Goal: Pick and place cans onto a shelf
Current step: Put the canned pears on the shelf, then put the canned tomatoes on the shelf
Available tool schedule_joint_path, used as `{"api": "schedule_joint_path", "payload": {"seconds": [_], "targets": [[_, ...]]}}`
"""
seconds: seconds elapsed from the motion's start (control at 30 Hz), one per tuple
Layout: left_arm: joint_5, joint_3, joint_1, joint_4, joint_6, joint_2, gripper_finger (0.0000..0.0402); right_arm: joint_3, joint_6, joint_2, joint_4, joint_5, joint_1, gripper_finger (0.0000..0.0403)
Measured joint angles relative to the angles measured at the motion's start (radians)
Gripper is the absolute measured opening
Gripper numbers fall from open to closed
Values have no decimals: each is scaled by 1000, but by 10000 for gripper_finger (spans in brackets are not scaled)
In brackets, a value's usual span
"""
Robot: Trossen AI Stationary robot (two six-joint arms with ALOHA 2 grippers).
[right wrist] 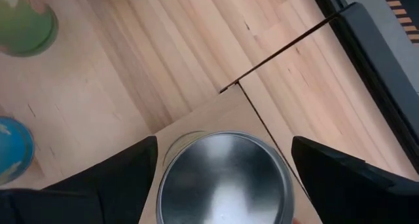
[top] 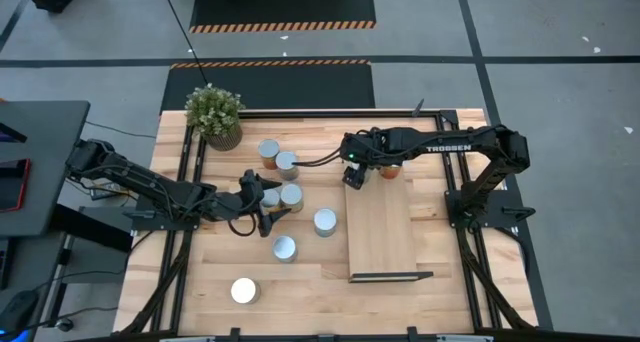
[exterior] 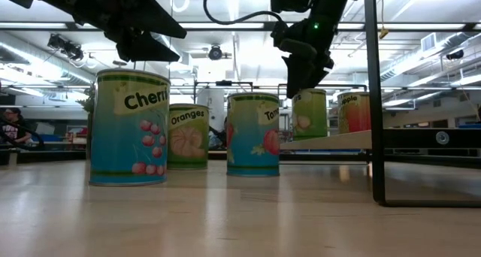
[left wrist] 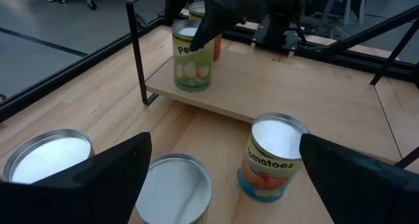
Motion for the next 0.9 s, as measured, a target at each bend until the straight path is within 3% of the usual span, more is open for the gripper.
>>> {"api": "schedule_joint_path", "payload": {"seconds": [0.57,0.9], "targets": [[0,0,0,0,0,0,396,0,40,-1,-72,151,23,360],[0,0,0,0,6,0,396,56,16,-22,-85,211,102,360]]}}
